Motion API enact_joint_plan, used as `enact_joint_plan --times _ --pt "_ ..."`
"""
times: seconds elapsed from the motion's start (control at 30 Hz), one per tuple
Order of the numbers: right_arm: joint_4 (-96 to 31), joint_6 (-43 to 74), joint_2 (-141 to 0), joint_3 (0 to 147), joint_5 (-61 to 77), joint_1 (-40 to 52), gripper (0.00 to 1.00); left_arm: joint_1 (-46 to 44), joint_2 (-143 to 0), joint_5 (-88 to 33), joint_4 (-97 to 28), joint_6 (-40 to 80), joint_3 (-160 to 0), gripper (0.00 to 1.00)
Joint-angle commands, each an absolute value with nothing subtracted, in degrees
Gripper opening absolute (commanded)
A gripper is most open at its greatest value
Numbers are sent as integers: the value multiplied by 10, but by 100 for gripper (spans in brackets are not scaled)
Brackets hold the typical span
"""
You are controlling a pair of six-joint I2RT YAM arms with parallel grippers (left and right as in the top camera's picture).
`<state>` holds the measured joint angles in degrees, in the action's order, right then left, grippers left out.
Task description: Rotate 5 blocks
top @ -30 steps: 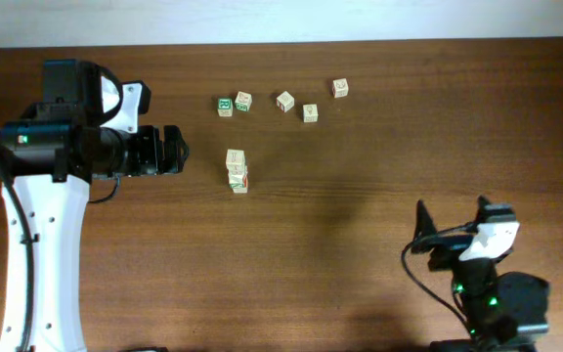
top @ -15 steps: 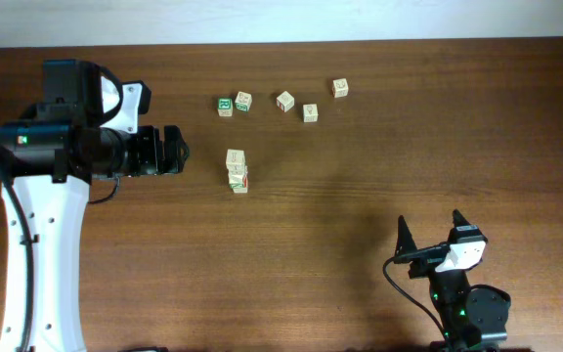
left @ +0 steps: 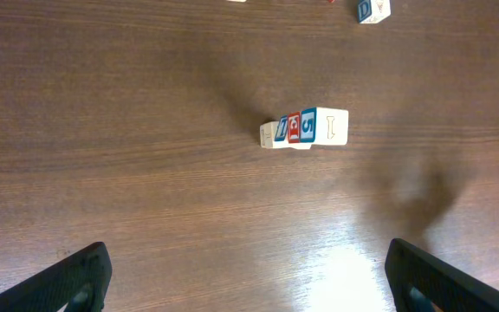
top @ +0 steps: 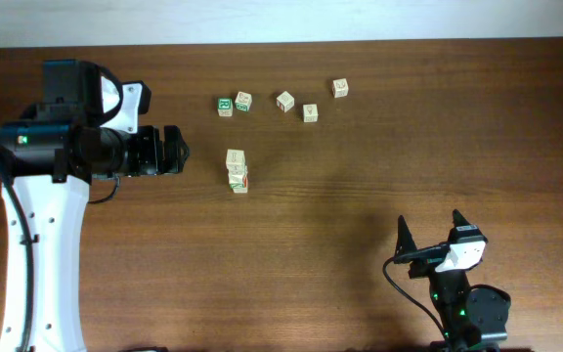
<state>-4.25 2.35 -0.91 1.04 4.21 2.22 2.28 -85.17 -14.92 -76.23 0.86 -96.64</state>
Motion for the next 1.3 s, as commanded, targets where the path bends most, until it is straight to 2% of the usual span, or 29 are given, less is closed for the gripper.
enact_joint_plan --times 0.0,0.47,0.63,0.77,1.0,1.27 --pt "-40 19 -3 3 45 18 98 23 -846 -150 -762 1 -971 99" --pt "-40 19 -3 3 45 18 98 23 -828 -149 -765 1 -971 99" --pt "-40 19 -3 3 45 18 98 23 -749 -28 -745 -26 -962 99" --pt "-40 19 -3 3 45 18 98 23 -634 -29 -603 -102 -862 99" --pt "-40 19 -3 3 45 18 98 23 -367 -30 -258 -104 -472 99" --pt "-40 19 -3 3 45 18 98 20 -114 -34 -62 -113 -143 99"
